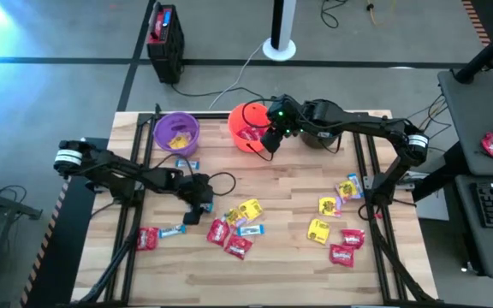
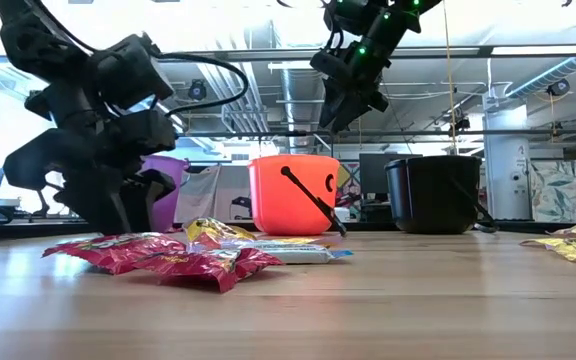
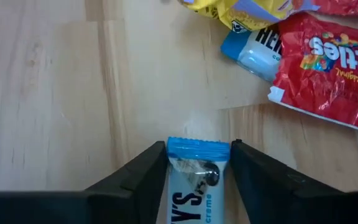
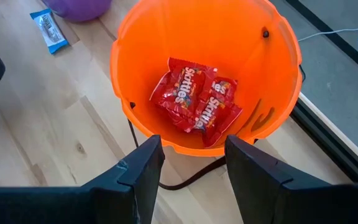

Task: Sort candy by brand, put in halloween buckets

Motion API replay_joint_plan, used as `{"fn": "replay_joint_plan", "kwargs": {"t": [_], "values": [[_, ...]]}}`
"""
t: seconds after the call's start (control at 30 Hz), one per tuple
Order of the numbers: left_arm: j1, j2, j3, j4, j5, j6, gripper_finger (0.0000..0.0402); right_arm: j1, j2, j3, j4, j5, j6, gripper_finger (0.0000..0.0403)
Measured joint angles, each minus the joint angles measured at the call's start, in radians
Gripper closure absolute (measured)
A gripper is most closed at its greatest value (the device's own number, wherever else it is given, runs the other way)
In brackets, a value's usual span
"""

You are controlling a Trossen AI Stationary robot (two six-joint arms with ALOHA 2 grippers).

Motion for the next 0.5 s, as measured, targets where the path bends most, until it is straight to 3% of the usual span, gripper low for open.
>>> {"fn": "replay_joint_plan", "kwargs": {"t": [0.5], "values": [[0.002,0.000,0.000,0.003,0.022,0.025,0.0397,0.000,0.000,0.000,0.000,0.000,-0.003,0.0236]]}}
